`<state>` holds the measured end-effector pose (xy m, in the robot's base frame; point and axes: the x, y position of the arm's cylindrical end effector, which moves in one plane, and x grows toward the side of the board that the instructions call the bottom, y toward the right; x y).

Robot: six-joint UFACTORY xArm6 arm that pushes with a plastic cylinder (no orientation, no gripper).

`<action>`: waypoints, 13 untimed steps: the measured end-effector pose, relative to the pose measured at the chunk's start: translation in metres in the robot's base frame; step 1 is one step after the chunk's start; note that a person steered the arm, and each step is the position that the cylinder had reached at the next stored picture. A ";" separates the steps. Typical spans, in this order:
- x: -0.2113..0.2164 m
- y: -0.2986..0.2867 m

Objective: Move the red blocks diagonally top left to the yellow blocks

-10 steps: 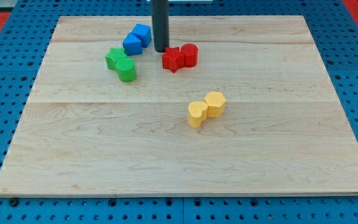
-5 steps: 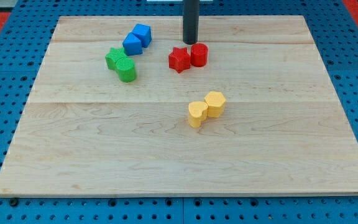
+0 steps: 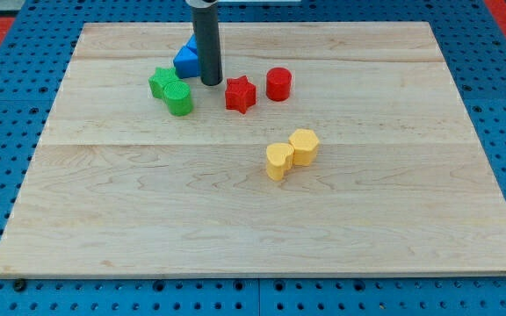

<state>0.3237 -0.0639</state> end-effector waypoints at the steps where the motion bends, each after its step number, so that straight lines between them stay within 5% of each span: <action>1: 0.008 0.016; 3: 0.006 0.041; 5: -0.049 0.101; 8: 0.021 0.086; 10: 0.021 0.027; 11: 0.008 0.034; 12: 0.002 0.114; 13: 0.033 0.140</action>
<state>0.3563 0.0761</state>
